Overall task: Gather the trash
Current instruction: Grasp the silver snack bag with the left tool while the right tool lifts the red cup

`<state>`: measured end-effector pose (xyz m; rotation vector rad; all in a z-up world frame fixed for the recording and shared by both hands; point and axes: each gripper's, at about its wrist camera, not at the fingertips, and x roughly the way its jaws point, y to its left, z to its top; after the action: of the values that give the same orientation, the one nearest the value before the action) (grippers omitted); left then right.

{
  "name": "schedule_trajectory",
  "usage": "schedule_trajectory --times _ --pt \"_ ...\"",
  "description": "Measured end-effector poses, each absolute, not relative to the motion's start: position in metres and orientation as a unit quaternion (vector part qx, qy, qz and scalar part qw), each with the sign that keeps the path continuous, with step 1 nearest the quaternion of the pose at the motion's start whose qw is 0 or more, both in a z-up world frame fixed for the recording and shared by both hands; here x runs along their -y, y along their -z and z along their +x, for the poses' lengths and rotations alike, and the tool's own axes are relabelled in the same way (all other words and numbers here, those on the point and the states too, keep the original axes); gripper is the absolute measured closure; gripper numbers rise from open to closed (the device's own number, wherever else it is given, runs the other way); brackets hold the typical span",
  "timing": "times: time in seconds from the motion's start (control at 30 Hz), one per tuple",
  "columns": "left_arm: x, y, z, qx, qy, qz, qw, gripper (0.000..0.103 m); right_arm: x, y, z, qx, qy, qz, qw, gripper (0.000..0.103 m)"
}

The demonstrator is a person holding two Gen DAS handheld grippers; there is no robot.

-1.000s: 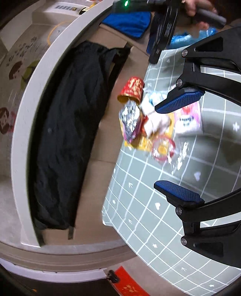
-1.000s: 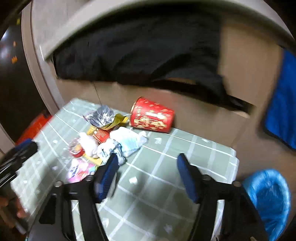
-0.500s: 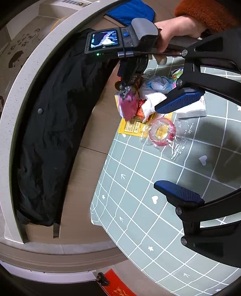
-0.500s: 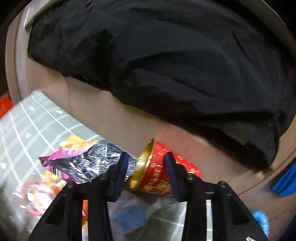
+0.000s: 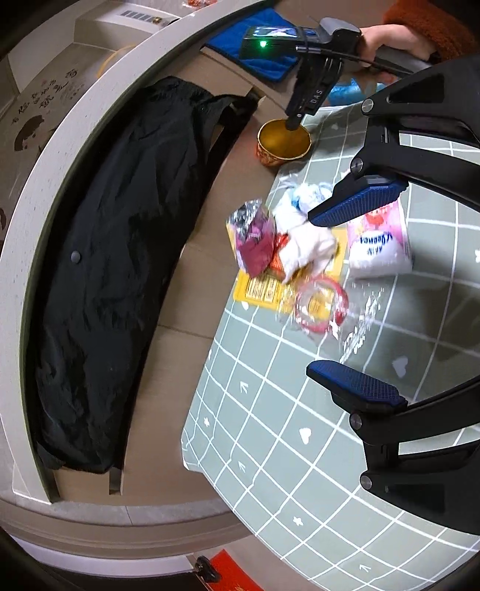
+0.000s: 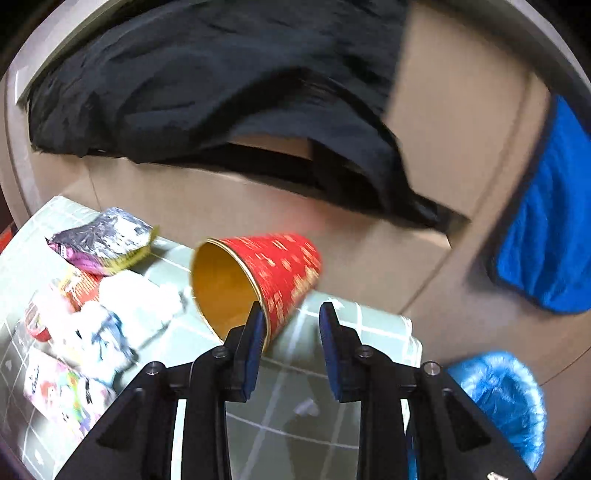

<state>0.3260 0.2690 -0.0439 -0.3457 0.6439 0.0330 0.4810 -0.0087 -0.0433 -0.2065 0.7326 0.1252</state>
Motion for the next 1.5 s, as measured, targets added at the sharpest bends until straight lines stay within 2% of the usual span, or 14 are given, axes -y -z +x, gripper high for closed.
schedule_trajectory --times 0.13,0.4,0.63,0.77,0.9,0.97,1.07,1.23,1.43,1.47,1.5 --pt "-0.258 0.042 0.327 -0.307 -0.013 -0.158 0.938 0.028 0.033 0.047 0.48 -0.368 -0.101 -0.055 0.923 0.077" --pt "-0.242 0.038 0.346 -0.314 -0.01 -0.134 0.94 0.029 0.045 0.047 0.45 -0.355 -0.151 -0.076 0.919 0.077" --pt "-0.236 0.025 0.414 -0.308 -0.003 -0.124 0.943 0.029 0.037 0.049 0.45 -0.372 -0.206 -0.056 0.903 0.077" --pt "-0.23 0.036 0.463 -0.337 -0.009 -0.1 0.936 0.031 0.027 0.061 0.447 -0.397 -0.235 -0.07 0.884 0.077" --pt "-0.23 0.055 0.488 -0.376 0.002 -0.103 0.921 0.042 0.029 0.057 0.441 -0.395 -0.257 -0.063 0.879 0.076" --pt "-0.233 0.061 0.489 -0.377 -0.001 -0.111 0.92 0.071 0.027 0.052 0.439 -0.375 -0.251 -0.072 0.889 0.076" --pt "-0.237 0.063 0.477 -0.368 -0.001 -0.122 0.922 0.091 0.018 0.043 0.442 -0.342 -0.226 -0.089 0.908 0.075" --pt "-0.239 0.061 0.453 -0.367 0.004 -0.123 0.922 0.099 0.0 0.042 0.469 -0.331 -0.2 -0.102 0.916 0.075" --pt "-0.237 0.048 0.419 -0.351 -0.006 -0.104 0.931 0.099 -0.019 0.051 0.514 -0.347 -0.133 -0.147 0.917 0.076" --pt "-0.237 0.045 0.412 -0.348 -0.006 -0.101 0.932 0.099 -0.02 0.052 0.517 -0.354 -0.139 -0.147 0.913 0.079" --pt "-0.235 0.042 0.405 -0.346 -0.006 -0.1 0.933 0.099 -0.021 0.052 0.519 -0.359 -0.15 -0.144 0.91 0.092"
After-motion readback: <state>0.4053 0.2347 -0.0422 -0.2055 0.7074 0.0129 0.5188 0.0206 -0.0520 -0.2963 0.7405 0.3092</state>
